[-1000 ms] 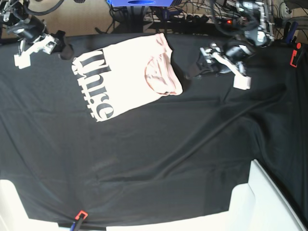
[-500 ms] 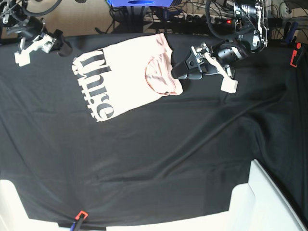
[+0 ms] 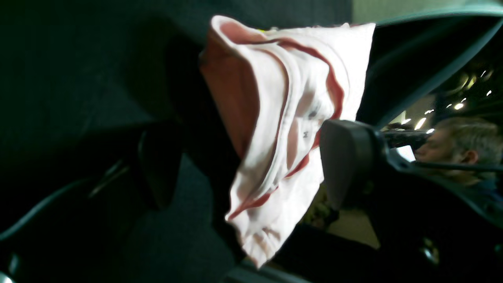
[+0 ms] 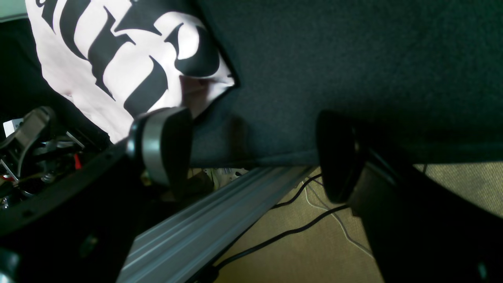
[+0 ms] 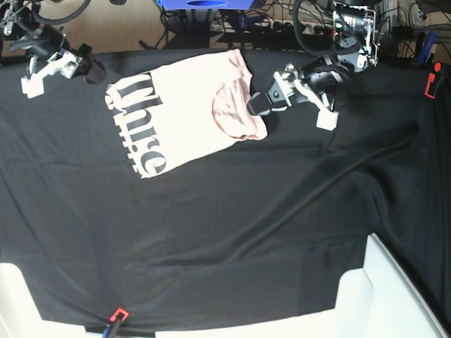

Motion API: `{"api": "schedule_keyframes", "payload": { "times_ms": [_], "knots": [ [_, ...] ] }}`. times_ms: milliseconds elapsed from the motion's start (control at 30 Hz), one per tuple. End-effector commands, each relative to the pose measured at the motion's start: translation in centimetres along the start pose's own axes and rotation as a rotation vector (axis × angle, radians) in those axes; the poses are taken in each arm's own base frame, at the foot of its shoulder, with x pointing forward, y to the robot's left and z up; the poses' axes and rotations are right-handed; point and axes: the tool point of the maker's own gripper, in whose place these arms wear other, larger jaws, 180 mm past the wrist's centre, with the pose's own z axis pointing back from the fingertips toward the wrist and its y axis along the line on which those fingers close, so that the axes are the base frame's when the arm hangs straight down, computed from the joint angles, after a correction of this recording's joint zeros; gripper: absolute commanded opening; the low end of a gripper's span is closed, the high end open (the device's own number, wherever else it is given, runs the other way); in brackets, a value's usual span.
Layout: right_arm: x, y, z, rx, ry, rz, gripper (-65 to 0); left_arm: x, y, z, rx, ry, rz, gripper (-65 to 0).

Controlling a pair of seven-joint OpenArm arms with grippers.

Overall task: Fold the T-shirt properly
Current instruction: 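Move the left gripper to the bundle's collar end and grasp it, then flip the grasped end over the bundle with the left gripper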

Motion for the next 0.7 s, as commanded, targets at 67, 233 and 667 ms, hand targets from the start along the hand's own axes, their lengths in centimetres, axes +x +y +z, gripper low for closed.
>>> {"api": "schedule_keyframes", "payload": {
  "times_ms": [67, 233, 667],
  "knots": [
    [1.0, 0.1, 0.5, 0.009, -0.032, 0.015, -18.1, -1.0, -1.0, -1.1, 0.013, 0.049, -0.059, -11.3],
    [0.9, 0.2, 0.4, 0.013, -0.029, 0.017, -18.1, -1.0, -2.9, -2.9, -0.016, 0.058, -0.097, -11.3],
    [0.9, 0.2, 0.4, 0.013, -0.029, 0.017, -18.1, -1.0, -5.1, -7.4, -0.094, 0.195, -0.172, -11.3]
  ]
}}
